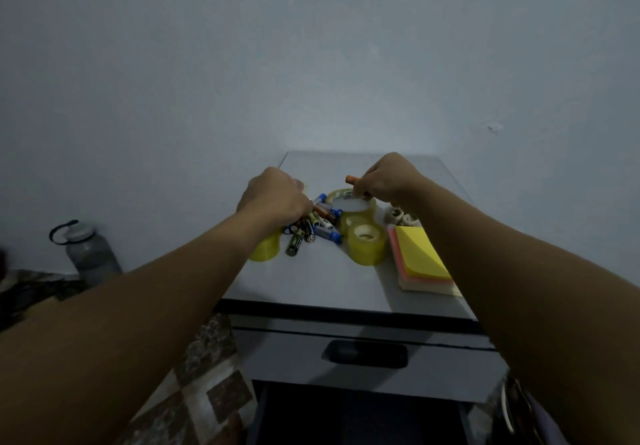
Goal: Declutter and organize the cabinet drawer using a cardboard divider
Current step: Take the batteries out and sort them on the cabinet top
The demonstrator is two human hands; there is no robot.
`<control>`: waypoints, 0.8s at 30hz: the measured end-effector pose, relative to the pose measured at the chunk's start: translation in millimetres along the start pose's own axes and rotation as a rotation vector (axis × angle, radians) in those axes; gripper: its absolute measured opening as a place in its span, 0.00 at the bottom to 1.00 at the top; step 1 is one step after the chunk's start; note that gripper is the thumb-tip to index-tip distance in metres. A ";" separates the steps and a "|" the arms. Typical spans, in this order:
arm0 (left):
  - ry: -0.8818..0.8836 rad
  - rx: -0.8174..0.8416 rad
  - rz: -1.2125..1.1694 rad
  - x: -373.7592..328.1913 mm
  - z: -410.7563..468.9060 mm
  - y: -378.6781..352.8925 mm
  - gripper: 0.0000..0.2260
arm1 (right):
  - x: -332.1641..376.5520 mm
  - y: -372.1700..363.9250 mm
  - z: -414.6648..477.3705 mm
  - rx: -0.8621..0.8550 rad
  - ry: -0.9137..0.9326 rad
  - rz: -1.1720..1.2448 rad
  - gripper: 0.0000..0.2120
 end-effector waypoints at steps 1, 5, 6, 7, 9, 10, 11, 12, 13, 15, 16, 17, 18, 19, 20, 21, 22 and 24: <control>-0.009 0.017 0.004 1.4 2.6 -2.3 0.08 | -1.9 -2.5 6.3 0.008 -0.002 -0.017 0.17; -0.063 0.044 0.071 0.0 7.0 -5.5 0.07 | -5.0 -12.7 20.0 0.012 -0.013 -0.086 0.19; -0.074 0.042 0.098 -1.9 6.1 -5.3 0.06 | -4.4 -15.4 21.7 0.011 -0.013 -0.113 0.20; -0.084 0.040 0.122 -3.9 5.1 -5.1 0.06 | -3.8 -18.1 23.5 0.014 -0.010 -0.135 0.20; -0.105 0.045 0.157 -5.5 4.8 -6.1 0.07 | -3.5 -22.1 26.7 0.018 -0.006 -0.166 0.21; -0.111 0.047 0.163 -5.3 4.9 -6.5 0.07 | -3.7 -23.7 27.4 0.022 -0.009 -0.176 0.21; -0.114 0.049 0.165 -4.5 5.2 -6.7 0.08 | -4.2 -25.2 27.8 0.029 -0.013 -0.182 0.20; -0.114 0.049 0.164 -3.4 6.1 -6.5 0.08 | -4.6 -26.3 27.9 0.034 -0.014 -0.186 0.20; -0.114 0.049 0.159 -2.8 6.7 -5.9 0.08 | -4.7 -27.0 27.4 0.038 -0.017 -0.191 0.19; -0.118 0.051 0.148 -3.2 6.9 -4.6 0.10 | -4.1 -27.3 25.9 0.040 -0.018 -0.202 0.19; -0.120 0.056 0.145 -3.5 7.0 -4.5 0.11 | -3.9 -27.2 25.4 0.040 -0.016 -0.201 0.19; -0.120 0.061 0.143 -3.7 7.3 -3.9 0.13 | -3.9 -26.7 25.0 0.040 -0.016 -0.195 0.19; -0.117 0.063 0.147 -3.7 7.2 -3.5 0.14 | -4.0 -26.2 24.8 0.039 -0.014 -0.189 0.19; -0.115 0.062 0.155 -4.0 7.1 -2.8 0.14 | -4.1 -25.6 24.1 0.038 -0.015 -0.187 0.18; -0.114 0.063 0.161 -4.4 6.9 -2.5 0.14 | -4.4 -24.9 23.9 0.032 -0.014 -0.188 0.18; -0.116 0.065 0.162 -4.8 6.9 -2.2 0.14 | -4.8 -24.1 23.6 0.026 -0.016 -0.190 0.18; -0.117 0.066 0.161 -5.4 6.9 -1.8 0.13 | -5.4 -23.5 23.8 0.021 -0.017 -0.192 0.18; -0.118 0.068 0.169 -6.7 5.5 -1.7 0.13 | -6.6 -22.4 24.7 0.018 -0.020 -0.194 0.17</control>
Point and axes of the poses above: each hand's wrist, its own z-axis towards the middle knuckle, its own y-axis out of the back of the hand, x = y × z, the point moved 7 cm from there along z, towards the middle knuckle, and after that the axes turned 11 degrees about x, right-handed, at the moved point
